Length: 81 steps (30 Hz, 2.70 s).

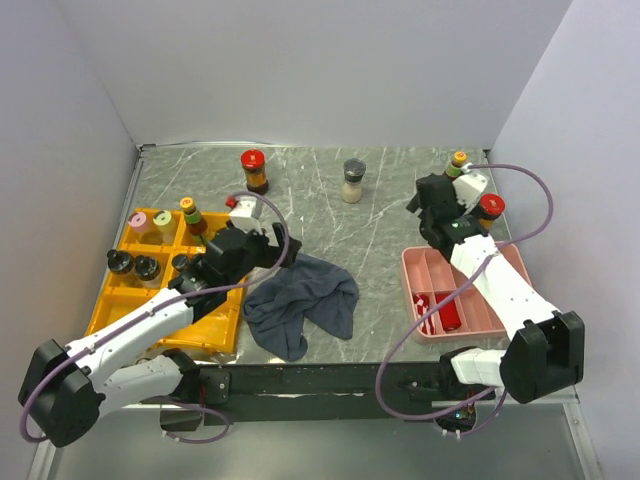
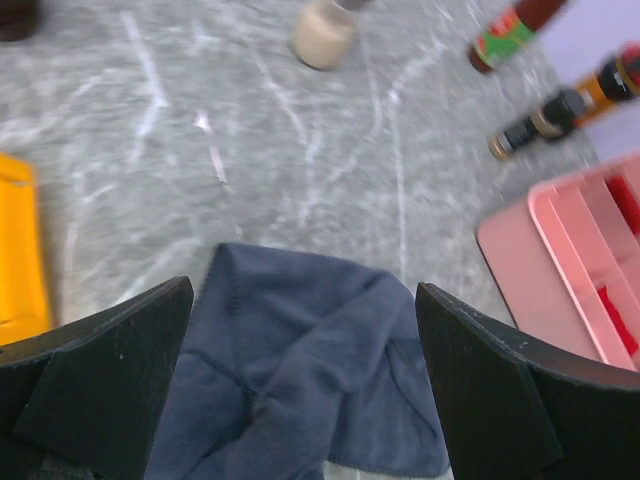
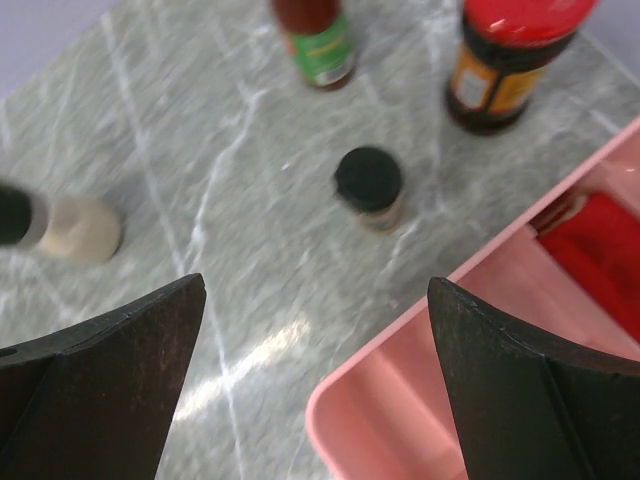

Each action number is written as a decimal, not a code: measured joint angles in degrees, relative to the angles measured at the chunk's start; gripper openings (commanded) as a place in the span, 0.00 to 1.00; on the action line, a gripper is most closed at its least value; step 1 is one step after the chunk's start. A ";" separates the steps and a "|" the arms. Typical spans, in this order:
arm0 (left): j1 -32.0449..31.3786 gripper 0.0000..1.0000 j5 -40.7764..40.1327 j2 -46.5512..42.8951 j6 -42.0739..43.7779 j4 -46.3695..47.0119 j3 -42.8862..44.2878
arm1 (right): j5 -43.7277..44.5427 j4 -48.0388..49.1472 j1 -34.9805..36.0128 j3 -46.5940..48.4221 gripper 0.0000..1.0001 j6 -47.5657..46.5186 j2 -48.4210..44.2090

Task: Organize the condiment bottles
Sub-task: Move the bottle to the center of the board.

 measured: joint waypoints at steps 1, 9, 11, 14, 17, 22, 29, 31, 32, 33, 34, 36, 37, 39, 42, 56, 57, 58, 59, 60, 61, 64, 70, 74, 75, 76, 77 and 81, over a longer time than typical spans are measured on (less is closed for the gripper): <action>-1.38 0.99 -0.37 0.00 0.70 0.17 0.00 | -0.28 0.24 -1.49 0.00 1.00 -0.02 0.22; -7.21 1.00 -6.01 0.22 3.82 0.09 -0.04 | -6.12 6.03 -10.14 0.00 0.87 -2.03 7.91; -8.46 0.99 -7.74 0.24 4.33 -0.26 -0.04 | -7.89 7.91 -11.02 0.00 0.79 -3.26 10.38; -10.29 1.00 -9.57 0.00 5.07 -0.24 -0.04 | -10.27 10.62 -11.69 0.13 0.75 -5.09 13.99; -11.19 0.99 -10.84 -1.11 5.57 -0.11 -0.17 | -11.63 12.17 -11.89 0.20 0.75 -6.14 16.44; -11.56 0.99 -13.57 -4.17 5.70 0.24 -1.09 | -11.47 12.52 -12.83 0.68 0.74 -7.50 18.01; -11.74 0.99 -16.00 -5.66 5.70 0.37 -2.03 | -11.26 13.75 -13.68 1.42 0.64 -8.66 19.32; -11.82 0.99 -16.59 -5.66 5.70 0.37 -2.05 | -11.30 14.16 -13.94 1.42 0.62 -8.81 19.96; -11.85 0.99 -16.81 -5.66 5.70 0.37 -2.05 | -11.28 14.23 -14.05 1.42 0.58 -8.87 20.22; -11.85 0.99 -17.09 -5.66 5.70 0.37 -2.05 | -11.28 14.34 -14.21 1.42 0.56 -9.01 20.46; -11.87 0.99 -17.44 -5.66 5.70 0.37 -2.05 | -11.26 14.43 -14.32 1.42 0.54 -9.20 20.63; -11.91 0.99 -18.10 -5.66 5.70 0.37 -2.05 | -11.21 14.86 -14.45 1.40 0.49 -9.44 20.63; -11.93 0.99 -18.51 -5.66 5.70 0.37 -2.05 | -11.23 15.19 -14.47 1.40 0.47 -9.68 20.63; -11.93 0.99 -19.06 -5.66 5.70 0.37 -2.08 | -11.34 15.52 -14.47 1.40 0.43 -10.12 20.63; -11.96 0.99 -20.00 -5.68 5.70 0.37 -2.08 | -11.74 16.09 -14.45 1.40 0.40 -11.04 20.63; -12.11 0.99 -29.97 -11.41 3.85 -0.31 -3.50 | -15.96 17.25 1.95 3.80 0.36 -14.36 21.00; -12.11 0.99 -30.86 -12.04 3.52 -0.42 -3.76 | -16.90 17.42 3.91 4.26 0.36 -14.34 21.07; -12.11 0.99 -31.91 -12.85 3.26 -0.52 -4.09 | -17.73 17.75 5.01 4.59 0.36 -14.29 21.16; -12.13 0.99 -33.03 -14.01 2.82 -0.52 -4.70 | -18.45 17.84 7.41 4.94 0.36 -14.21 21.33; -12.15 0.99 -33.77 -14.86 2.56 -0.52 -5.18 | -19.15 17.94 8.72 5.22 0.36 -14.12 21.57; -12.15 0.99 -34.58 -16.04 2.21 -0.52 -5.84 | -19.69 17.94 10.16 5.66 0.36 -13.99 22.01; -12.15 0.99 -36.17 -18.78 1.97 -0.48 -7.30 | -20.59 17.57 13.70 7.58 0.36 -13.62 24.02; -12.15 1.00 -38.03 -20.39 1.16 -0.46 -7.63 | -21.00 17.07 20.15 10.84 0.37 -13.49 27.30; -12.15 0.99 -38.16 -20.37 0.94 -0.50 -7.63 | -21.14 17.18 22.01 11.89 0.41 -13.49 28.37; -12.15 1.00 -38.23 -20.33 0.92 -0.50 -7.63 | -21.09 17.16 22.12 11.89 0.42 -13.49 28.48; -12.15 0.99 -38.29 -20.28 0.90 -0.50 -7.63 | -20.96 17.22 22.29 11.89 0.43 -13.51 28.61; -12.15 0.99 -38.36 -20.24 0.90 -0.50 -7.63 | -20.87 17.38 22.51 11.89 0.44 -13.55 28.83; -12.15 0.99 -38.62 -20.15 0.72 -0.52 -7.63 | -20.52 17.81 22.73 11.89 0.51 -13.75 29.64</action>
